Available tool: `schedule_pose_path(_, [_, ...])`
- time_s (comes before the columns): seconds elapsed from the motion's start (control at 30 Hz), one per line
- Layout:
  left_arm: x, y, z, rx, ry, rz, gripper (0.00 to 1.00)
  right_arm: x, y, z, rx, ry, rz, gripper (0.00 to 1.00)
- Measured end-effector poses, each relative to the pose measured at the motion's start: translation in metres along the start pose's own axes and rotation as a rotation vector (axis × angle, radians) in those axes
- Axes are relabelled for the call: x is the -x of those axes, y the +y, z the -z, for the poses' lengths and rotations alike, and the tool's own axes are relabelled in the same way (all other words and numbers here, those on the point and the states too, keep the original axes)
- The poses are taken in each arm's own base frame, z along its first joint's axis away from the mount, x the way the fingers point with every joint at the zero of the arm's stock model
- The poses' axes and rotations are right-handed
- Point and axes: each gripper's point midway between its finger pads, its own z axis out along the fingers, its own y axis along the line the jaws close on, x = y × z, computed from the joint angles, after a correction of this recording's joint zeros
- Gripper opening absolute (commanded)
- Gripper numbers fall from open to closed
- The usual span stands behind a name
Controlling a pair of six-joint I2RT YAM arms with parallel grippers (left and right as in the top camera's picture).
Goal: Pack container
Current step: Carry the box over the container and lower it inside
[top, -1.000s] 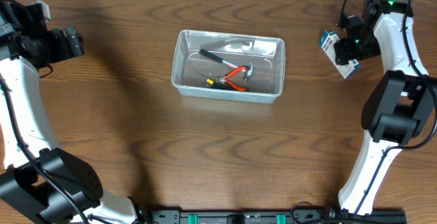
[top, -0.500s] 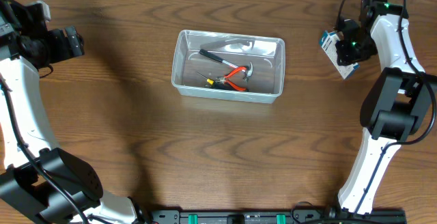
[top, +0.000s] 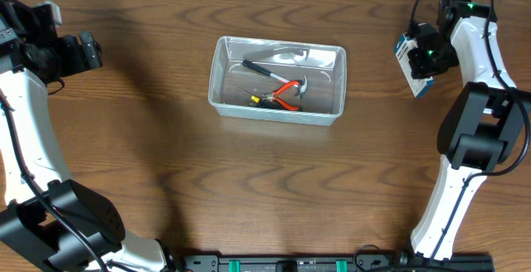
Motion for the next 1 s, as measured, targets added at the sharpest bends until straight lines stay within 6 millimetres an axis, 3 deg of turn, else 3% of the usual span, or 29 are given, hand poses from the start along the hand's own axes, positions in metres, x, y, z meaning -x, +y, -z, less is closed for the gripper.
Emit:
schedule_pose_path(0.13, [0.000,0.000,0.000,0.000,0.000,0.000,0.98,0.030,0.003,0.032,-0.043,-0.098,0.031,0.01])
schedule_pose_path(0.2, [0.000,0.000,0.000,-0.001,0.000,0.000,0.98,0.051,0.008,0.061,-0.076,-0.181,0.058,0.01])
schedule_pose_path(0.3, [0.000,0.000,0.000,0.000,0.000,0.000,0.98,0.084,0.029,0.127,-0.129,-0.346,0.117,0.01])
schedule_pose_path(0.4, [0.000,0.000,0.000,0.000,0.000,0.000,0.98,0.106,0.068,0.202,-0.169,-0.519,0.193,0.01])
schedule_pose_path(0.53, [0.000,0.000,0.000,0.000,0.000,0.000,0.97,0.108,0.132,0.272,-0.166,-0.664,0.303,0.01])
schedule_pose_path(0.6, [0.000,0.000,0.000,0.000,0.000,0.000,0.98,0.102,0.162,0.284,-0.143,-0.679,0.356,0.01])
schedule_pose_path(0.67, [0.000,0.000,0.000,0.000,0.000,0.000,0.98,0.095,0.192,0.282,-0.111,-0.656,0.413,0.01])
schedule_pose_path(0.8, [0.000,0.000,0.000,0.000,0.000,0.000,0.98,0.088,0.243,0.257,-0.059,-0.584,0.530,0.01])
schedule_pose_path(1.0, [0.000,0.000,0.000,0.000,0.000,0.000,0.98,0.077,0.296,0.213,-0.010,-0.476,0.666,0.01])
